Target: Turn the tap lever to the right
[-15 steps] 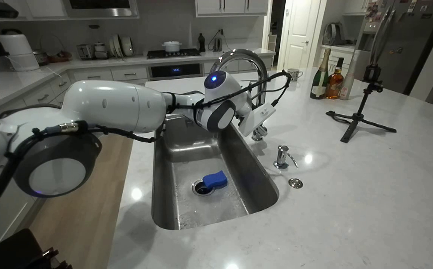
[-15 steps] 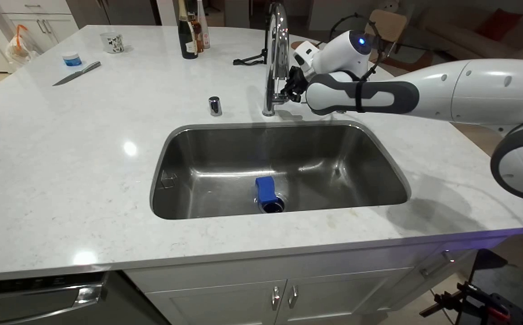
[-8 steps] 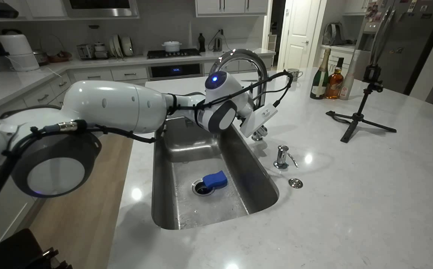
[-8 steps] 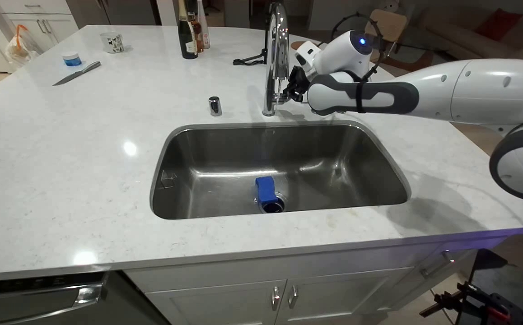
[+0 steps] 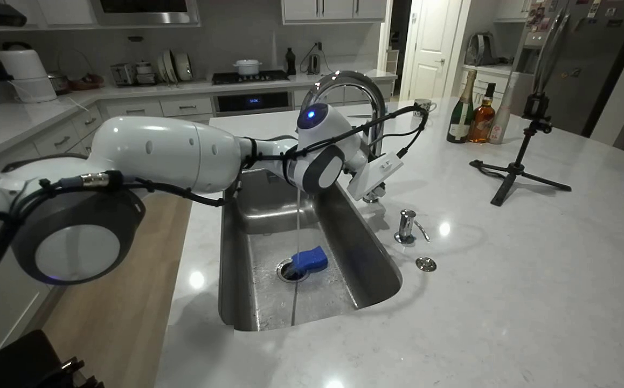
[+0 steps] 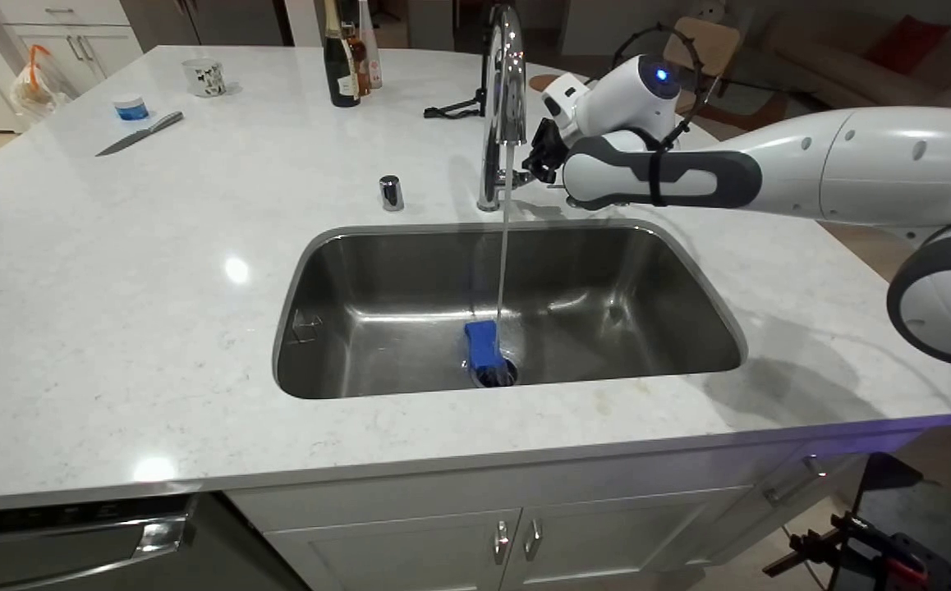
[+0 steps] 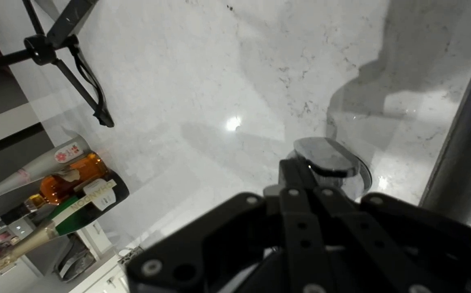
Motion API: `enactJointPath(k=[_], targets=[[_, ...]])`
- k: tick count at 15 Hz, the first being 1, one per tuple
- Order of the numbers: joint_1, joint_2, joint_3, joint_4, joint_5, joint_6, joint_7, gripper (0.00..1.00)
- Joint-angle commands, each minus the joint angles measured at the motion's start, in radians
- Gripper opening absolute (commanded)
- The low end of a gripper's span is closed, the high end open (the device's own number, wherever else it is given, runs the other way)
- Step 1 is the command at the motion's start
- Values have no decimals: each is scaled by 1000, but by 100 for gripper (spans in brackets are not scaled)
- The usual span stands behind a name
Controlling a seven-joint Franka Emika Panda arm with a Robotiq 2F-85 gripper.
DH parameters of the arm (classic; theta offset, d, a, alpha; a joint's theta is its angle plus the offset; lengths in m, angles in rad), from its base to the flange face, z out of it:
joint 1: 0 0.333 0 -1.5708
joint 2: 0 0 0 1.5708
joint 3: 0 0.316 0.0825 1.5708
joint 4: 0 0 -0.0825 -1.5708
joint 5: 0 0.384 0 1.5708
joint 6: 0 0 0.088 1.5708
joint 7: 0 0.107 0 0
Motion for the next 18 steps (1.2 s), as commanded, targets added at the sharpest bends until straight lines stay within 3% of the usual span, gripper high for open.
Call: enactJointPath(k=[1, 13, 18], targets=[[6, -7, -47, 3, -8, -18, 53, 0], [27, -21, -134, -5, -6, -16, 154, 0], [93, -95, -270, -28, -15, -48, 362, 0]])
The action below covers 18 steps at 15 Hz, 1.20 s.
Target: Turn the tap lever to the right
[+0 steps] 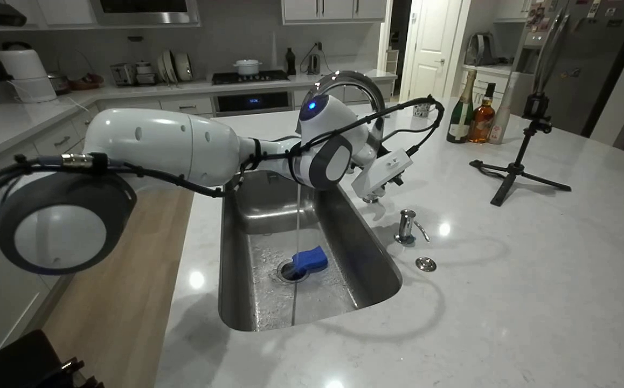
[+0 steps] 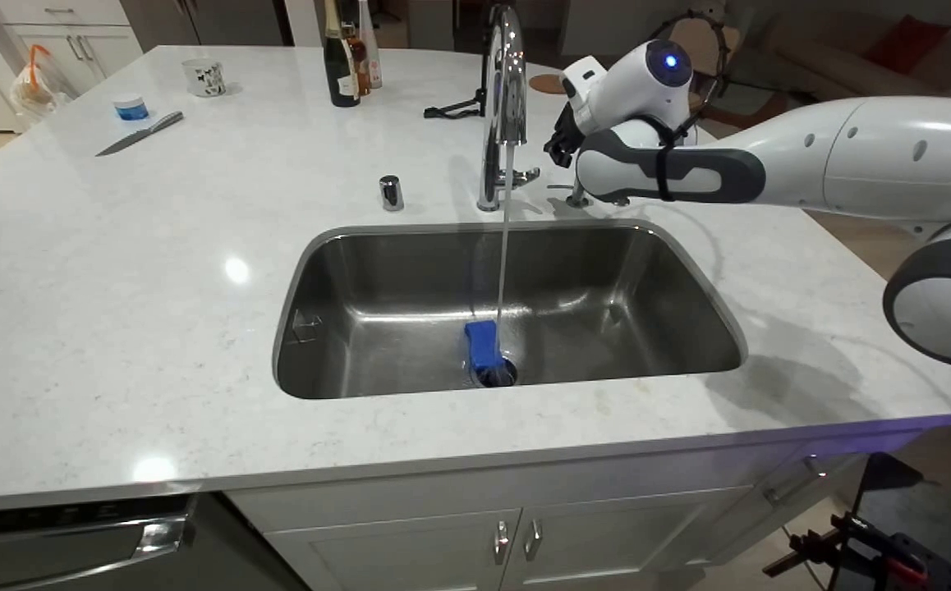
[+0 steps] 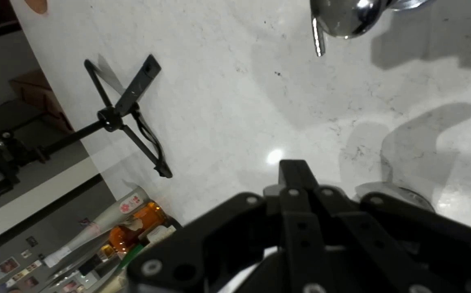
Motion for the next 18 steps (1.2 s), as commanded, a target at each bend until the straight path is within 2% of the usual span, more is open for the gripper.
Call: enactJointPath(k=[1, 3, 5, 8, 13, 18], targets=[[64, -93, -117, -40, -17, -53, 160, 0], [92, -129, -169, -52, -19, -83, 216, 0], [113, -178, -191, -74, -12, -146, 236, 0], [130, -239, -194, -101, -1, -223, 254, 0], [137, -361, -152, -186, 49, -330, 274, 0], [173, -463, -169, -234, 68, -443, 360, 0]])
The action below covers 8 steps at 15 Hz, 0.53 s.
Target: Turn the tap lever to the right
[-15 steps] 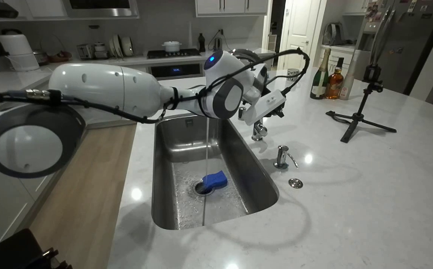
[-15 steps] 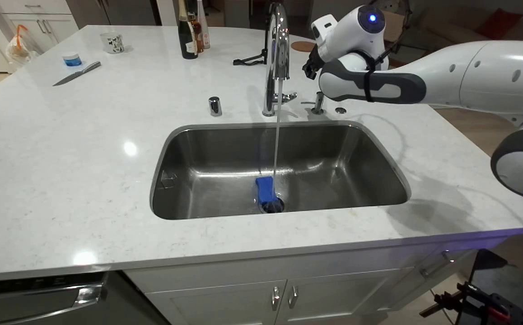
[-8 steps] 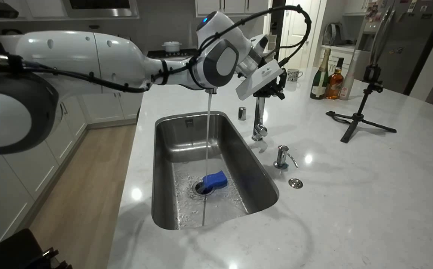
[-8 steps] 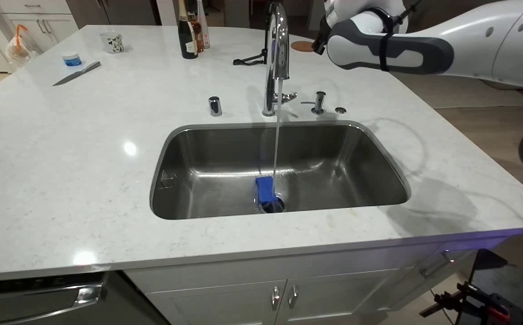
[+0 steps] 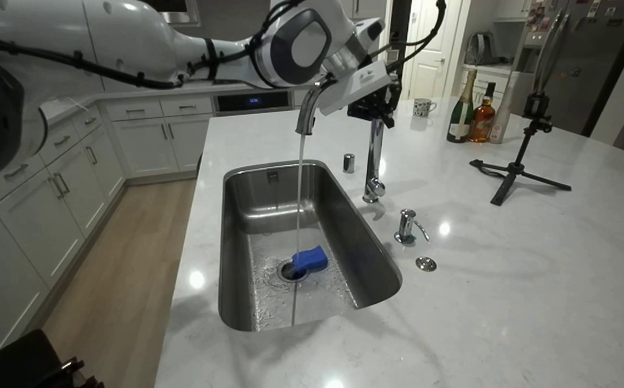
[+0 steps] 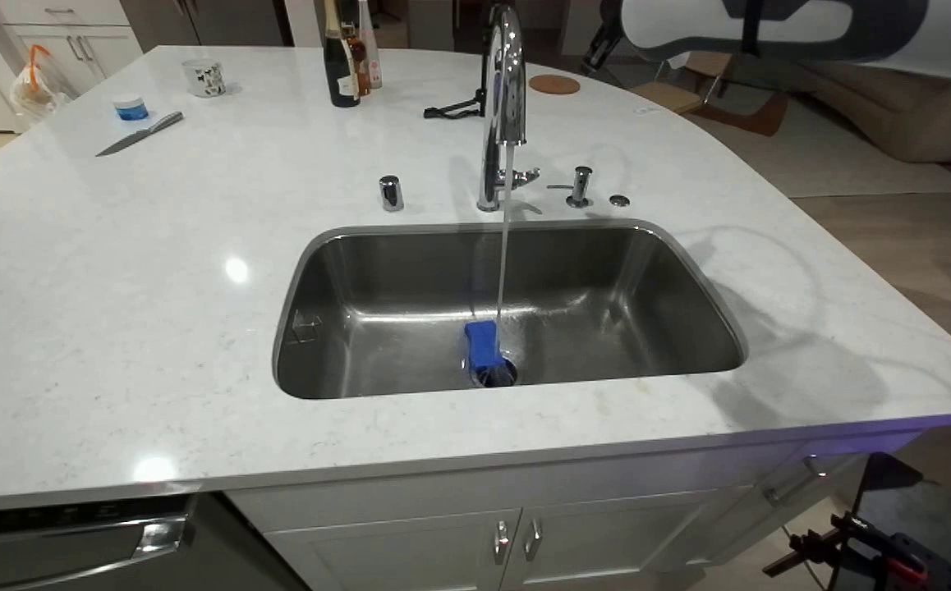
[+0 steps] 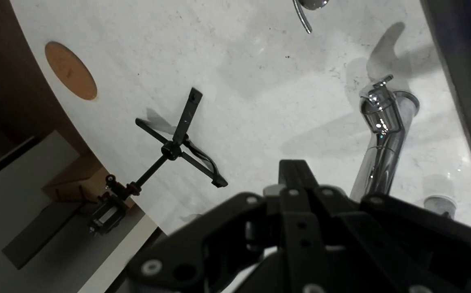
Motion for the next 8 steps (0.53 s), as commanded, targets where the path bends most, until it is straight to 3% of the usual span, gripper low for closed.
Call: enactJointPath(k=[1, 4, 5, 7, 8], targets=[[47, -118, -17, -95, -3, -89, 88, 0], [68, -135, -33, -78, -21, -173, 172, 0], [74, -135, -42, -73, -29, -181, 197, 26], [87, -129, -62, -87, -51, -145, 246, 34], [59, -100, -34, -31, -24, -160, 195, 15]])
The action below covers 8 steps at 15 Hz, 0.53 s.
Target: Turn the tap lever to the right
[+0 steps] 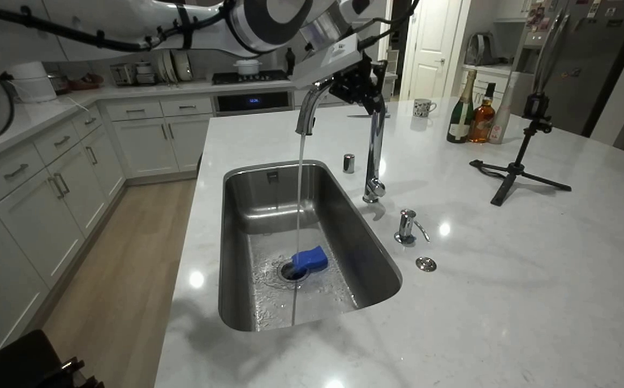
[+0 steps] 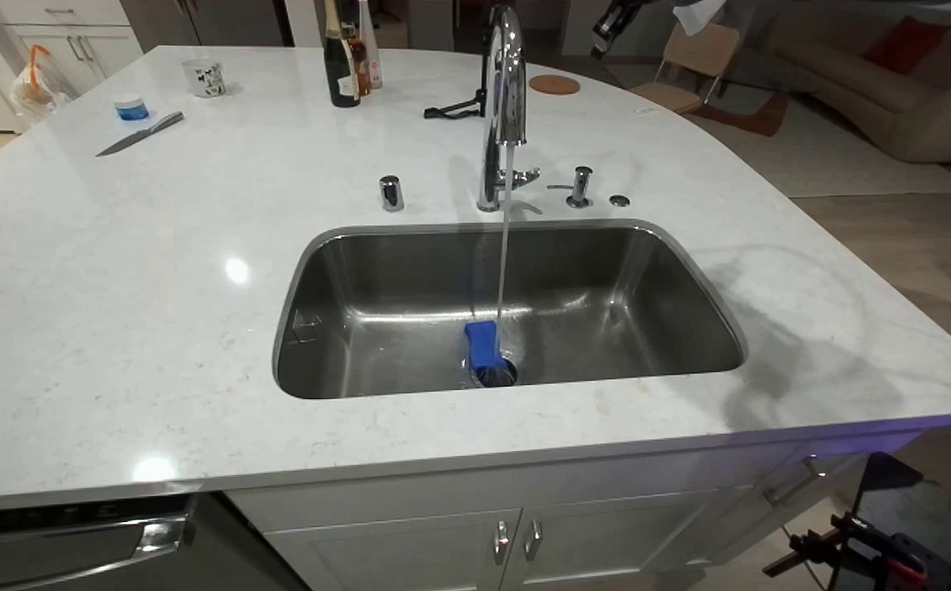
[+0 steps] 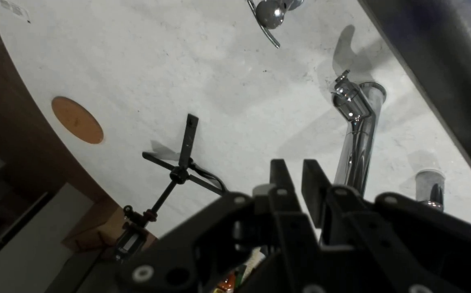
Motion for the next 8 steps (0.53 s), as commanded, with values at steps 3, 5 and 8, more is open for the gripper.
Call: enactJointPath(k=[3, 5, 8], targets=[[8, 0, -11, -13, -5, 2, 21, 34], [8, 0, -13, -15, -5, 2, 21, 34], [8, 0, -13, -15, -5, 2, 21, 34]])
